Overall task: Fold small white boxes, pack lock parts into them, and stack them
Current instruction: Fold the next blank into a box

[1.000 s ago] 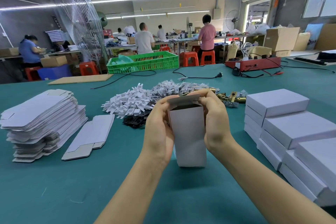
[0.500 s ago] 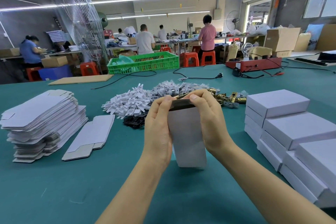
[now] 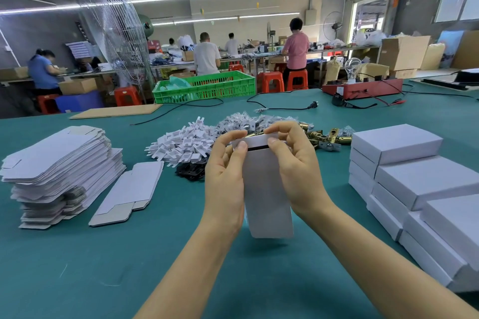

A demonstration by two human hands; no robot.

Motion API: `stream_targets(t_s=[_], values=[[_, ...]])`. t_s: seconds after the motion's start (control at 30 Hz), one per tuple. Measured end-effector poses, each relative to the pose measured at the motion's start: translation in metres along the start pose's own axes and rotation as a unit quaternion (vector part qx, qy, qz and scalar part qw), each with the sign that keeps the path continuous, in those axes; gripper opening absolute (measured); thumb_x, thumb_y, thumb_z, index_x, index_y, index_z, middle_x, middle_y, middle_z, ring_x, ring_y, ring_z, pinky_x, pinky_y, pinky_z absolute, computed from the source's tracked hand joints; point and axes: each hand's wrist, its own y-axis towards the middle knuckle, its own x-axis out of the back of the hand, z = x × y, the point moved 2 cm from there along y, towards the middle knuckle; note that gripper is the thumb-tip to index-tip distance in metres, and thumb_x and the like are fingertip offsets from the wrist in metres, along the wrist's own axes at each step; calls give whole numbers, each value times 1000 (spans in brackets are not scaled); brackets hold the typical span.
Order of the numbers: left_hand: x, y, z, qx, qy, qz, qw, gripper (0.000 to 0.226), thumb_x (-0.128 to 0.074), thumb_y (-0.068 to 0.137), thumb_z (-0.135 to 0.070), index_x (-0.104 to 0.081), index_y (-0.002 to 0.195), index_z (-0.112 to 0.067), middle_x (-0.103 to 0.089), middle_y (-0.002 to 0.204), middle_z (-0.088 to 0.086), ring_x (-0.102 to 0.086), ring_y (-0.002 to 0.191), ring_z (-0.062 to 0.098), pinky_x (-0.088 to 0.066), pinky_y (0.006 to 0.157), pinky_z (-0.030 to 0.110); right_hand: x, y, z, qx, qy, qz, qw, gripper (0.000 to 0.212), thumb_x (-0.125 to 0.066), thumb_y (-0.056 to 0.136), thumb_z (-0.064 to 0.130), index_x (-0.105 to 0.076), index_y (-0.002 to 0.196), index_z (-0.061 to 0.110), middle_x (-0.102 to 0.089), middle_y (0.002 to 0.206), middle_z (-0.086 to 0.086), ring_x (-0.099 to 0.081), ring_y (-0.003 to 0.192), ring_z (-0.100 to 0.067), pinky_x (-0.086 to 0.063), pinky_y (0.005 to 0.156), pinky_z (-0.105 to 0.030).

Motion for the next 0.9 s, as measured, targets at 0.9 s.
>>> stream_targets(t_s=[0.9], values=[[-2, -3, 4, -25, 27, 35, 999, 14, -57, 96, -23, -66, 91, -32, -64, 95, 10, -57, 91, 27, -44, 83, 46, 6, -1, -1, -5, 22, -14, 1000, 15, -67, 77, 14, -55, 86, 10, -64, 87, -14, -58, 79, -13, -47, 73, -20]])
